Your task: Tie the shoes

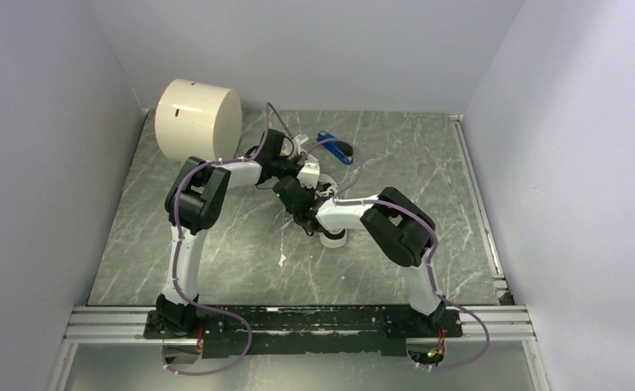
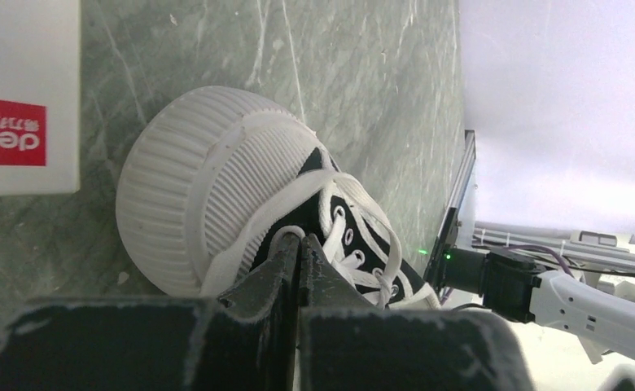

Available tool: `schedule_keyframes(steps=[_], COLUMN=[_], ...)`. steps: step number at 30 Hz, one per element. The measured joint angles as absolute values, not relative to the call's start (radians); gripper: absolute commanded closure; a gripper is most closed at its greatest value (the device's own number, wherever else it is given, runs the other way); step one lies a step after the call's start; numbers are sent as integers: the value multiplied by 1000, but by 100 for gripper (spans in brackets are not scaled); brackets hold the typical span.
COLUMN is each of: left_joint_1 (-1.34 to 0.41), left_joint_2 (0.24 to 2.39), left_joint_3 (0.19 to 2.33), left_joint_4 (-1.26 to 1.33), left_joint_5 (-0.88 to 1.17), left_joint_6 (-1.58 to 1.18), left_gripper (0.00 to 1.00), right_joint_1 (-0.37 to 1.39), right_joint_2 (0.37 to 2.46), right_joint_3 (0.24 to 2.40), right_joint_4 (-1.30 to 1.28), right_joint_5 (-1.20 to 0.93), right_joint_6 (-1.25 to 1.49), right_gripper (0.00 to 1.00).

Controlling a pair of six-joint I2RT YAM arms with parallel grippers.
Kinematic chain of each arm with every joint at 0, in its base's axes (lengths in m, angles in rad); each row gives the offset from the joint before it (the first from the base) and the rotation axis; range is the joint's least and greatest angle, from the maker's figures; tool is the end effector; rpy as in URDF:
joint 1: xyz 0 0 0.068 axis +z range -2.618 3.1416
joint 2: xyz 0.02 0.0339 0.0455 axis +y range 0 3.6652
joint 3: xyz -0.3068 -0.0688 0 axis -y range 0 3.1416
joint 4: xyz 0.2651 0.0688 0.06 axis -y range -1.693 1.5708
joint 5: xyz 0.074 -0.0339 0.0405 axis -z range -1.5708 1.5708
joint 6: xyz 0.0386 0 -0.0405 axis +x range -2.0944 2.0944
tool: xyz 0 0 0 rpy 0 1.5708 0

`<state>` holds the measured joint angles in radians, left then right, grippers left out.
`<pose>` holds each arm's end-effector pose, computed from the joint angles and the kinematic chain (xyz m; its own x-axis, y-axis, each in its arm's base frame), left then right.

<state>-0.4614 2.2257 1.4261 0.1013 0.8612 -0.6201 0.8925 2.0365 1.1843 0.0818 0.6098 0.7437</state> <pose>0.4442 -0.2535 0.1448 -0.9394 0.0442 -0.3399 0.3249 0.4306 -0.8420 0.3016 0.3391 0.1540 -0.5792 0.1658 -0.7982 0.0159 0.9812 0.1923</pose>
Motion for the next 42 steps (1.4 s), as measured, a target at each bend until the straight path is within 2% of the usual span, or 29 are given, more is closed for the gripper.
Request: schedule_keyframes(steps=[6, 10, 16, 24, 27, 31, 39, 42], left_joint_1=[-460, -456, -456, -457, -457, -457, -457, -457], left_joint_2=[2230, 2218, 2165, 2118, 2111, 2111, 2111, 2111], left_joint_3=[1428, 1424, 1354, 1293, 1295, 1295, 1312, 1314], left_joint_4=[99, 113, 176, 207, 179, 158, 78, 61], left_joint_5=[869, 884, 905, 929, 928, 928, 918, 913], left_joint_6=[-607, -624, -683, -714, -691, -684, -638, -624], left_gripper=[95, 95, 95, 95, 95, 95, 95, 95], right_joint_1=[891, 806, 588, 460, 388, 330, 327, 326], right_joint_2=[2026, 1911, 1706, 1677, 1676, 1676, 1760, 1777], right_joint_3=[1199, 1196, 1133, 1125, 1152, 1215, 1304, 1320], right_joint_4=[68, -60, -129, -360, -501, -719, -886, -900], right_joint_5=[520, 184, -310, -700, -735, -672, -495, -424], right_joint_6=[704, 595, 518, 368, 288, 181, 88, 60], right_gripper=[100, 100, 100, 100, 100, 100, 100, 94])
